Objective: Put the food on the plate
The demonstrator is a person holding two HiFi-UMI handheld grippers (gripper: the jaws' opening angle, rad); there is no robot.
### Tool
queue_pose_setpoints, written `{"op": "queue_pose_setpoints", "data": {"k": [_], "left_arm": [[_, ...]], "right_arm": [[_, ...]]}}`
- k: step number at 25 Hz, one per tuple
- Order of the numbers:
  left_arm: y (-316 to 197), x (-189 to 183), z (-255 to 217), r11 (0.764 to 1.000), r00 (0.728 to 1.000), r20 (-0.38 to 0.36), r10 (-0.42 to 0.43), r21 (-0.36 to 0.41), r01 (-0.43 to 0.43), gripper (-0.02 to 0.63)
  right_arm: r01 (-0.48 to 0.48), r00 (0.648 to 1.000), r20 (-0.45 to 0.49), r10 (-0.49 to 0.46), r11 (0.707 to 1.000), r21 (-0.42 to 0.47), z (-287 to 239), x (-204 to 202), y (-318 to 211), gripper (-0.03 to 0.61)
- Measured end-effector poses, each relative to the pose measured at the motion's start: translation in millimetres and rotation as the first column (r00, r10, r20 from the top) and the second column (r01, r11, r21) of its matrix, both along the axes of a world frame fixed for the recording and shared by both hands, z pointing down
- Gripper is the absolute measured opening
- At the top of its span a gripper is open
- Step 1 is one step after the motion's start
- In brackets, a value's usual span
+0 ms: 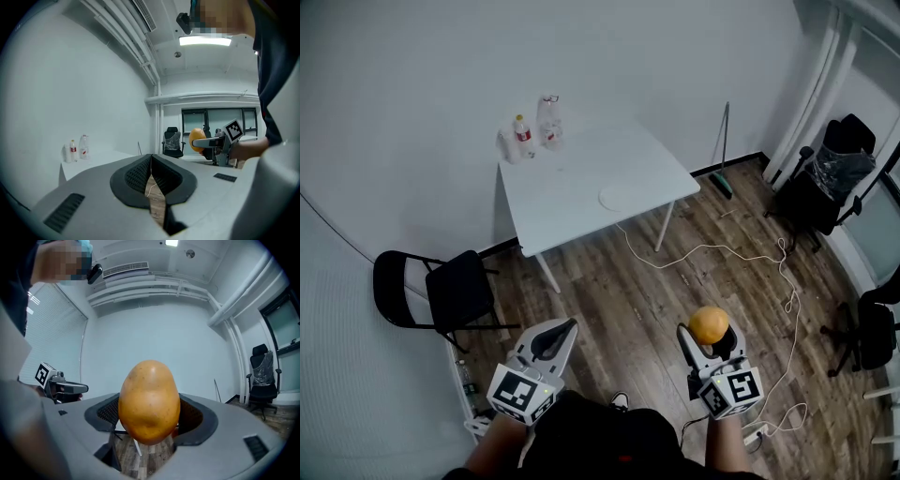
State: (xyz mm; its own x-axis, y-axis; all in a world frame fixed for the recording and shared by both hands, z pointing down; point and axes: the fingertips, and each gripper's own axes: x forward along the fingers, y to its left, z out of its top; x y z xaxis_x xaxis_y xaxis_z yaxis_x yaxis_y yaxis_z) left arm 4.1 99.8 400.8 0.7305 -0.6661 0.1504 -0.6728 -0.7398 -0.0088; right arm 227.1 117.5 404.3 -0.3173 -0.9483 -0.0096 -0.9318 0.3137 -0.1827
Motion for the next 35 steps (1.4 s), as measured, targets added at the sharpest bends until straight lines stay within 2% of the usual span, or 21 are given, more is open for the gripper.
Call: {"op": "queue_pose_setpoints", "data": {"k": [7,13,19,21,24,25,32,35], "left_arm": [[-35,38,8,1.000,1.000,0.014,0.010,-0.014,-0.010,0.023],[-83,46,11,0.999,1.000,0.024,0.007,-0.040,-0.006,0.023],[-146,55,13,0.999,1.000,-0.006,0.030,-0.035,-0.030,0.023],[-173,55,10,0.999,0.999,0.006,0.038,-0.015,-0.038,0.023],[-217,49,17,0.999,0.997,0.077,0.028,0.042,-0.031,0.023],[-231,46,19,0.998,0.996,0.079,0.032,0.048,-0.036,0.023],[-334,7,11,1.000,1.000,-0.010,0.011,0.011,-0.011,0.023],[-371,-14,14,1.000,1.000,-0.026,-0.007,0.007,0.007,0.023]], "right_arm": [[0.001,1.000,0.018,-0.001,1.000,-0.007,11,38,-37,0.362],[-0.013,1.000,-0.001,0.013,0.999,-0.034,20,49,-82,0.362],[-0.062,0.997,-0.050,0.059,0.997,-0.045,21,64,-128,0.362],[-0.070,0.996,-0.064,0.067,0.996,-0.050,20,65,-150,0.362],[-0.078,0.994,-0.079,0.073,0.995,-0.060,23,60,-190,0.362],[-0.077,0.994,-0.078,0.072,0.995,-0.064,23,55,-205,0.362],[-0.019,0.996,-0.083,0.014,0.998,-0.053,9,4,-319,0.362],[0.012,0.997,-0.078,-0.015,0.999,-0.040,7,-21,-358,0.362]]}}
